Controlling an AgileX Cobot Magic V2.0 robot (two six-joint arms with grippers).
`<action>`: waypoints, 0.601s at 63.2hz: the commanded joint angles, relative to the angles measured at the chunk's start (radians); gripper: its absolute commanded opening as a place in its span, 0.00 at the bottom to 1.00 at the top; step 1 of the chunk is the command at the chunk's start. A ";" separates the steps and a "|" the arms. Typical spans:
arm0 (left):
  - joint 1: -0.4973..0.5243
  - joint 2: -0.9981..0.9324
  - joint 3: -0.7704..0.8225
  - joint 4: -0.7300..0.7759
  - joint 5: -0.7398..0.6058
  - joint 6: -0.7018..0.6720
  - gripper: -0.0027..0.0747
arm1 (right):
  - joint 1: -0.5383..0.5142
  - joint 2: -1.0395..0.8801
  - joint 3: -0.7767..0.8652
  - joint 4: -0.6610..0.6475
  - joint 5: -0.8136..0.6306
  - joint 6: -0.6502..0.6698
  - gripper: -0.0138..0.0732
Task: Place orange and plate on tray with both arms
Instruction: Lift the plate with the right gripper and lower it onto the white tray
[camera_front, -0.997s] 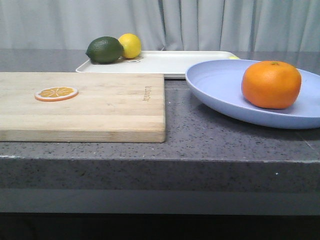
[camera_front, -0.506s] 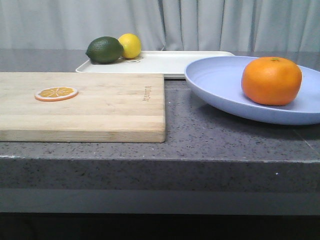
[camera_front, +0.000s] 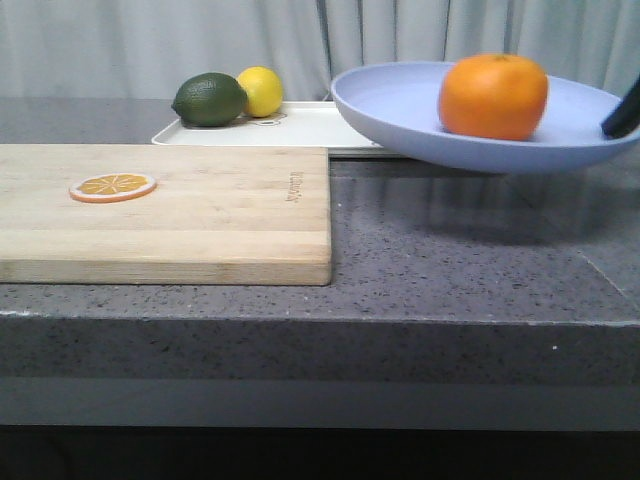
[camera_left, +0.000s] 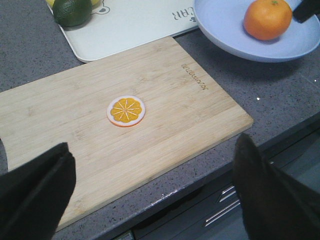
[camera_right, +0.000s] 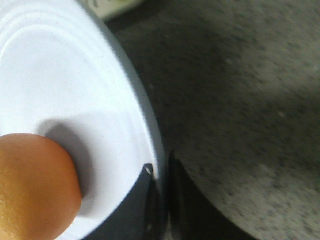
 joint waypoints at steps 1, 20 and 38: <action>0.001 0.003 -0.023 -0.006 -0.076 -0.009 0.84 | 0.052 -0.005 -0.121 0.029 0.000 0.070 0.02; 0.001 0.003 -0.023 -0.006 -0.076 -0.009 0.84 | 0.189 0.218 -0.532 -0.102 0.006 0.272 0.02; 0.001 0.003 -0.023 -0.006 -0.076 -0.009 0.84 | 0.221 0.486 -0.917 -0.102 0.016 0.428 0.02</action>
